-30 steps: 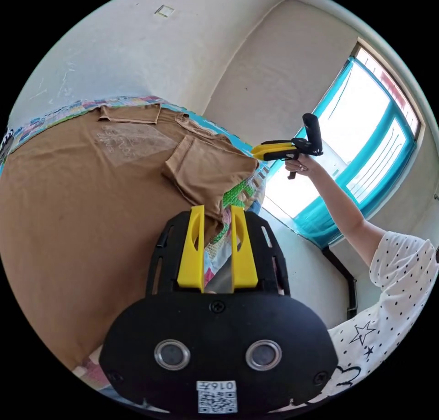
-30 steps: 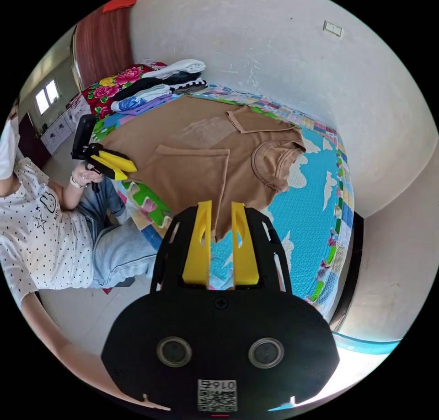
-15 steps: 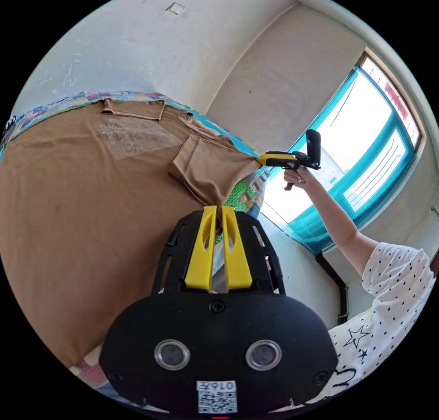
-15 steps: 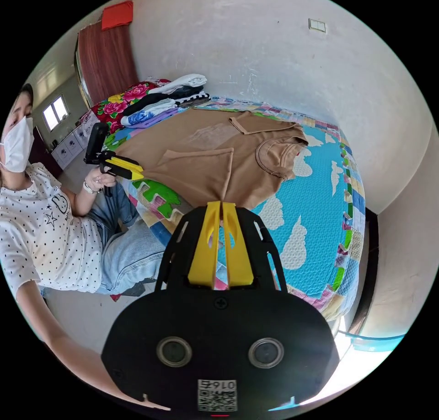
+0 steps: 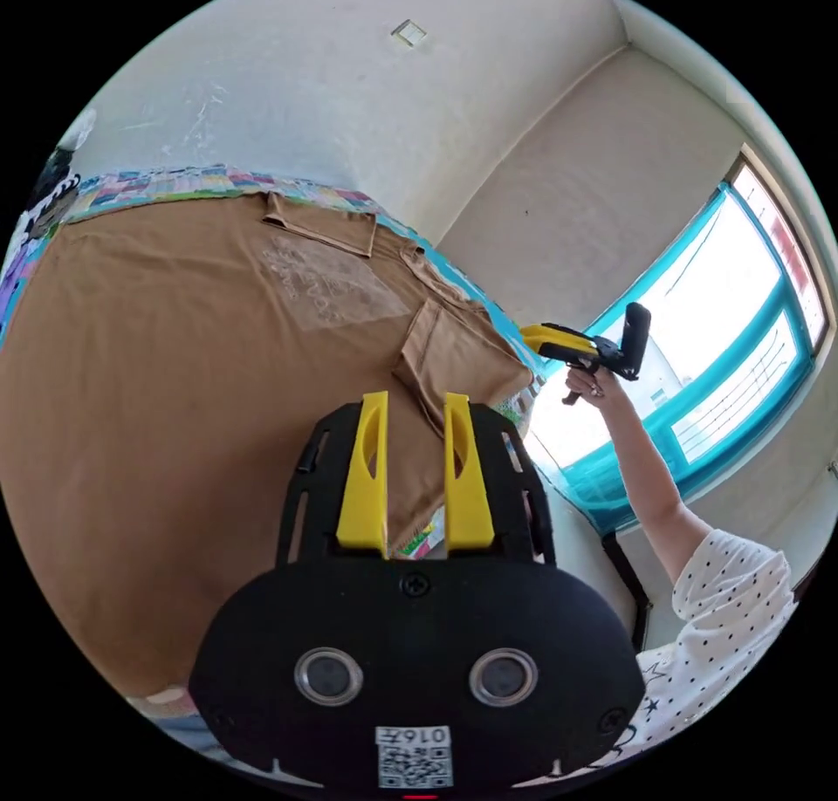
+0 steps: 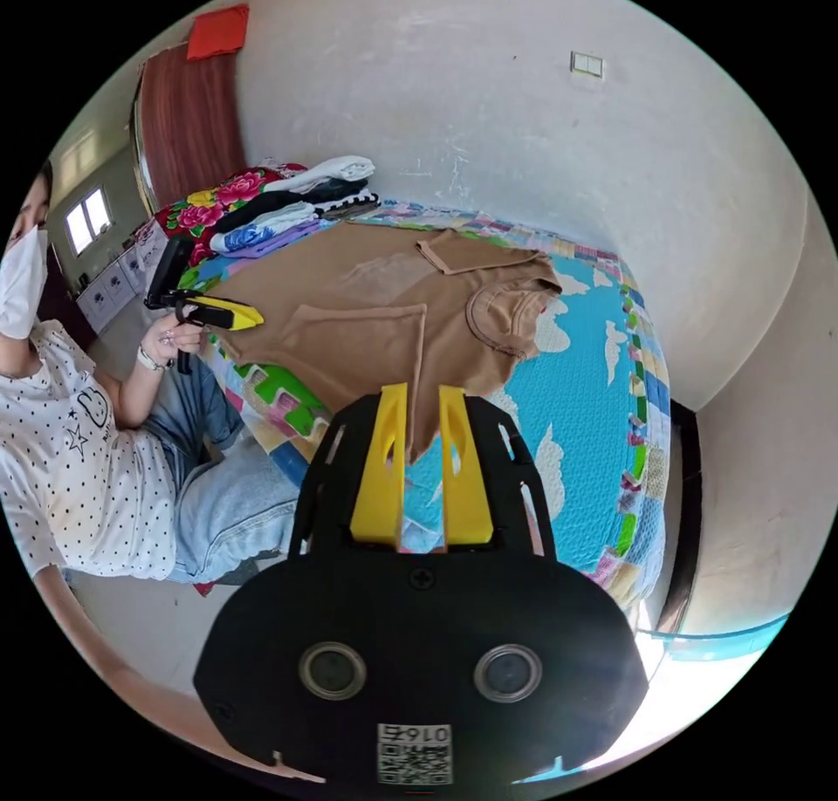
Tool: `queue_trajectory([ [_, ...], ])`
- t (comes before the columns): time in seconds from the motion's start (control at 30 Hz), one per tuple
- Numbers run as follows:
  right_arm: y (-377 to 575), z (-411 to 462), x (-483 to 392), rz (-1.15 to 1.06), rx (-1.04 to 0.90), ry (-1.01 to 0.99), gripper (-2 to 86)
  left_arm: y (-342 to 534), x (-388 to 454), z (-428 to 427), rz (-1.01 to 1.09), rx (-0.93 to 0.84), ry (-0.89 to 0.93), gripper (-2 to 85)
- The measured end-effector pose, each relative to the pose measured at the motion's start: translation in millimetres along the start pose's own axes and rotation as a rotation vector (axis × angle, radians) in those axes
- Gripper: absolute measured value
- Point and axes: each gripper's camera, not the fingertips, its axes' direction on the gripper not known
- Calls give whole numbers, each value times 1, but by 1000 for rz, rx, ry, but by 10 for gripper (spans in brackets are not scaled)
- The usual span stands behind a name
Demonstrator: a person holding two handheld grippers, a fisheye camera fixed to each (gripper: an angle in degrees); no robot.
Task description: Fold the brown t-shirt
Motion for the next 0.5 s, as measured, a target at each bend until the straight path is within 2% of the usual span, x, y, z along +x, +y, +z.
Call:
queue_trajectory([
  [0.17, -70, 49, -12, -50, -75, 20, 76, -33, 19, 24, 16, -39, -42, 90],
  [0.27, -107, 86, -9, -41, -156, 9, 78, -38, 28, 37, 25, -72, -176, 42],
  [0.4, -139, 127, -7, -37, -304, -29, 52, -37, 33, 41, 33, -58, -178, -1],
  [0.5, -151, 123, -16, -64, -263, -14, 13, -41, 38, 37, 39, -35, -194, -7],
])
